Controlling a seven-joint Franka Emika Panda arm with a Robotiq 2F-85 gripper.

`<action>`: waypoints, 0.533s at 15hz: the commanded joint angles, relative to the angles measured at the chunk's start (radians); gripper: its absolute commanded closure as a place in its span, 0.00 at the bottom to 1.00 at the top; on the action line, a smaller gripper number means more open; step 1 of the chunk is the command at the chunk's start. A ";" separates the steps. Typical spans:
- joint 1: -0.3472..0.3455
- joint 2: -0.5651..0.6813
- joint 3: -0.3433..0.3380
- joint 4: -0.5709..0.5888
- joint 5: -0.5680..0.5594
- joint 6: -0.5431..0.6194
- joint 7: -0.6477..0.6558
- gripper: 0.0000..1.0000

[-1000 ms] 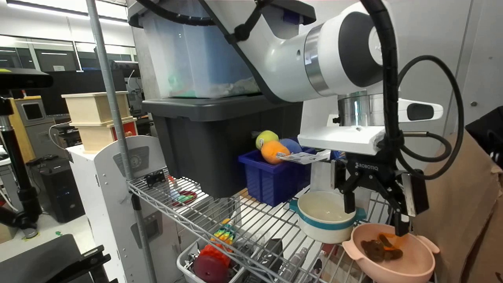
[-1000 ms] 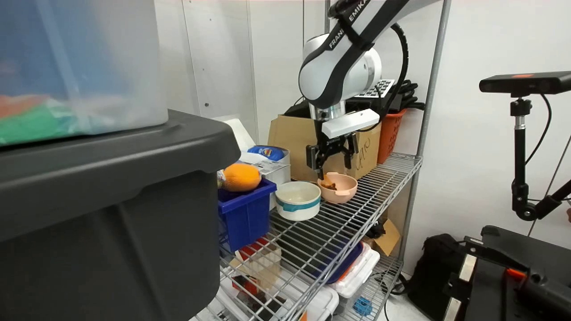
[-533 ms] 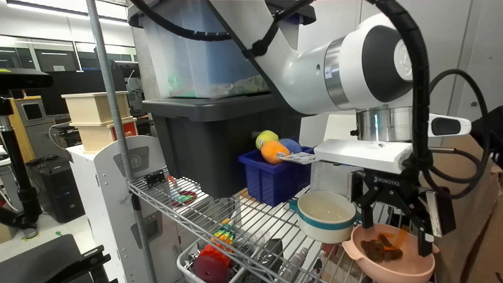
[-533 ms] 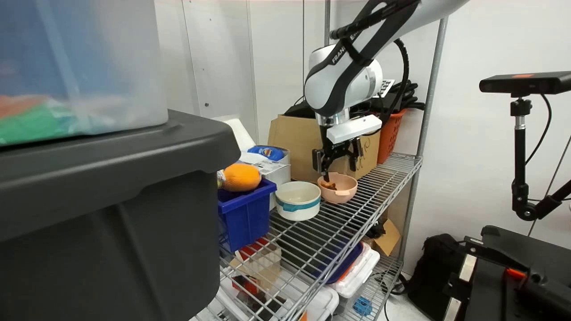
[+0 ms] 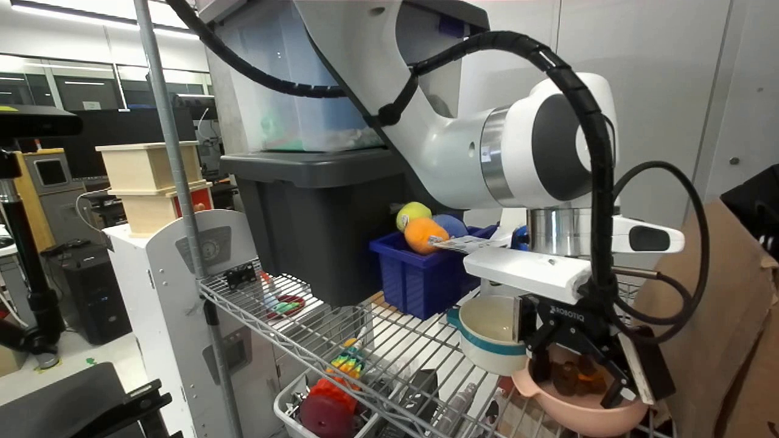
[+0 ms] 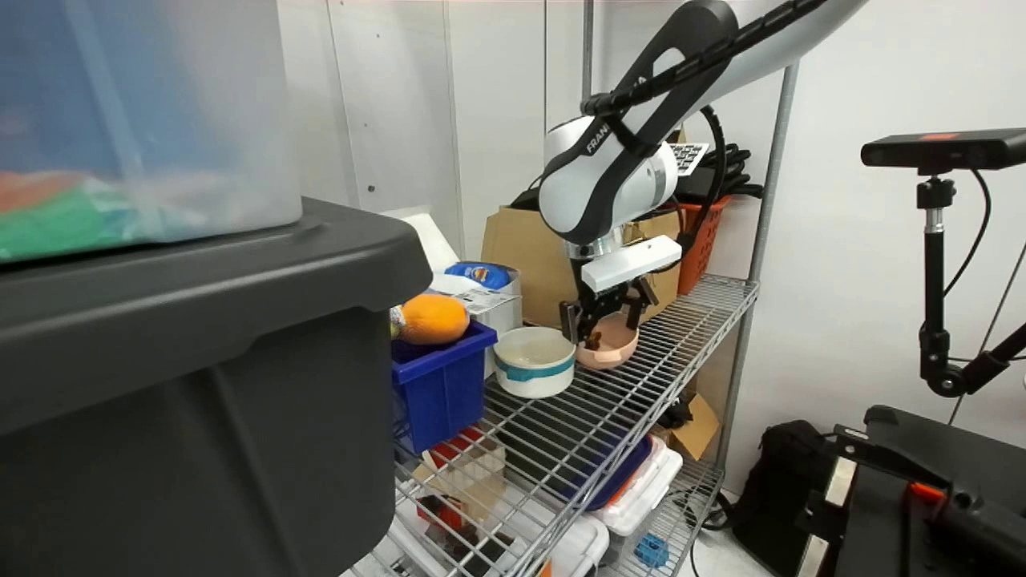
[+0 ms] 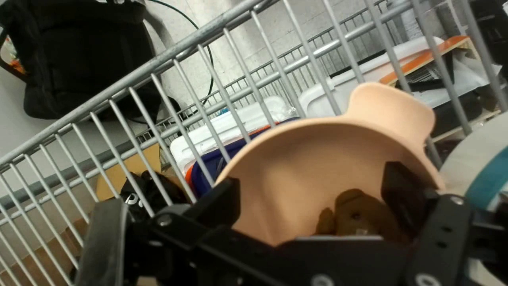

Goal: Transfer the bear plushie from the pink bowl to the cream bowl

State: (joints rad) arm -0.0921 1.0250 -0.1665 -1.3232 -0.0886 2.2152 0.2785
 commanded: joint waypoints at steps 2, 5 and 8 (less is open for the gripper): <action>0.013 0.023 -0.002 0.048 0.022 -0.060 0.025 0.00; 0.007 0.032 -0.002 0.073 0.026 -0.082 0.029 0.00; 0.003 0.041 -0.003 0.094 0.032 -0.095 0.037 0.00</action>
State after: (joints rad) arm -0.0854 1.0365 -0.1666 -1.2933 -0.0793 2.1677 0.3054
